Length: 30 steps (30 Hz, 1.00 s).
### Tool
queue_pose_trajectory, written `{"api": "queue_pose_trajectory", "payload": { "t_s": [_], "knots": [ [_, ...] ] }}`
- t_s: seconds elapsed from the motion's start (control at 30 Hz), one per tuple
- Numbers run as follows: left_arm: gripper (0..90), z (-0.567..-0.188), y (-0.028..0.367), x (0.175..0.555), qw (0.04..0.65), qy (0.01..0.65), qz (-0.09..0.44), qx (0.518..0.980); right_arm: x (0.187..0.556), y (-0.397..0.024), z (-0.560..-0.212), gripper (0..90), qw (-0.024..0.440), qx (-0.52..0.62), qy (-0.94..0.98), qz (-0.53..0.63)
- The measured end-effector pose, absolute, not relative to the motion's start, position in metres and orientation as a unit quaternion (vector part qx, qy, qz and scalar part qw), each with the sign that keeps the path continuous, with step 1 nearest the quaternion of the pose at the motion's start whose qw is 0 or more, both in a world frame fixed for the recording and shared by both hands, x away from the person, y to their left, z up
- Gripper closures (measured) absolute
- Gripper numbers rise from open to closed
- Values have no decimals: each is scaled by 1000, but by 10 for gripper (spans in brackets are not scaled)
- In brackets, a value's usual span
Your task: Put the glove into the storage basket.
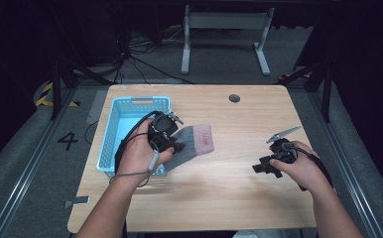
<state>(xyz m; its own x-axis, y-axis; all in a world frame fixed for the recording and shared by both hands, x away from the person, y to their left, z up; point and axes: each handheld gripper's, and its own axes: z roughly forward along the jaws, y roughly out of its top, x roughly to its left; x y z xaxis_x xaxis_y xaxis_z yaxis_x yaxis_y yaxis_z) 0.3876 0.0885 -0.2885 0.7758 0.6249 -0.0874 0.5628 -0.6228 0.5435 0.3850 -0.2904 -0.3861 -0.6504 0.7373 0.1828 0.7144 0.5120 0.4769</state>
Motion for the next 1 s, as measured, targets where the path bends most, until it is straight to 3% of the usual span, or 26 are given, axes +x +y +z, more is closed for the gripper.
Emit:
{"api": "queue_pose_trajectory", "payload": {
  "t_s": [1.0],
  "knots": [
    [727, -301, 185, 416, 283, 461, 91, 836, 400, -273, -389, 480, 17, 401, 879, 259]
  ]
}}
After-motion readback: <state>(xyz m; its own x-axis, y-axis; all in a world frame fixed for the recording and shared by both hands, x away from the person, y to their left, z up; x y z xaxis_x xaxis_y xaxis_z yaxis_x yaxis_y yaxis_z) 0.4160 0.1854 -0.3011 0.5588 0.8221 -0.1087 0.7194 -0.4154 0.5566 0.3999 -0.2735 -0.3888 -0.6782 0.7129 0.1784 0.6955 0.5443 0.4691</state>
